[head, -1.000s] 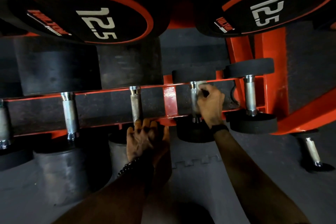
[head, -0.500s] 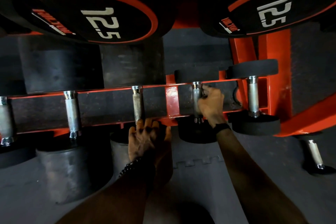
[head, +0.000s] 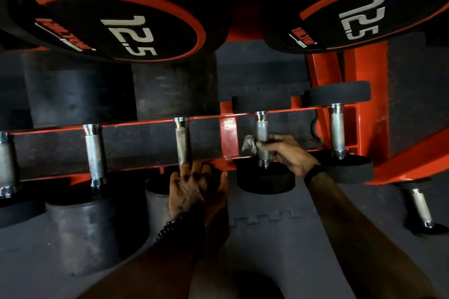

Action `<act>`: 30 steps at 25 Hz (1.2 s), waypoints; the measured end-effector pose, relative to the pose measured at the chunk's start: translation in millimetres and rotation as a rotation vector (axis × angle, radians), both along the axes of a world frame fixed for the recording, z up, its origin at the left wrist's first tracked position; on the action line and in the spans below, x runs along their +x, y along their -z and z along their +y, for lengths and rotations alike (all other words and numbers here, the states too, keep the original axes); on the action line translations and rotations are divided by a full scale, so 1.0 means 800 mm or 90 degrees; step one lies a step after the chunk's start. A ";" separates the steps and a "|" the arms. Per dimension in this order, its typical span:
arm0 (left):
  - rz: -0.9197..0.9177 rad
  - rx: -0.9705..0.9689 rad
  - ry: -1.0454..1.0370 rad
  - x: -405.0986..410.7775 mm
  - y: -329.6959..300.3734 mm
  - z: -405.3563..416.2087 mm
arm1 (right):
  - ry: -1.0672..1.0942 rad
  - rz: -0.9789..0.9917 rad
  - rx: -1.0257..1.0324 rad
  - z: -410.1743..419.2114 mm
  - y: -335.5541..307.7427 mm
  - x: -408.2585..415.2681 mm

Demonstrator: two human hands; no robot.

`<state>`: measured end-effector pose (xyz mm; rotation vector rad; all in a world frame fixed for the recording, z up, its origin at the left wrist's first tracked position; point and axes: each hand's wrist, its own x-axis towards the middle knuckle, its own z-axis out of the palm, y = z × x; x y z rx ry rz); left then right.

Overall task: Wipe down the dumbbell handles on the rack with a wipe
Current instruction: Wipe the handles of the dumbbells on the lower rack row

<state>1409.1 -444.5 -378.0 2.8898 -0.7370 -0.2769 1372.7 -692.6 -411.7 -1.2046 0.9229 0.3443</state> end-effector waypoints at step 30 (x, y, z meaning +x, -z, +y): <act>-0.010 0.016 0.037 0.003 -0.009 -0.005 | -0.056 -0.032 -0.781 0.018 -0.019 -0.007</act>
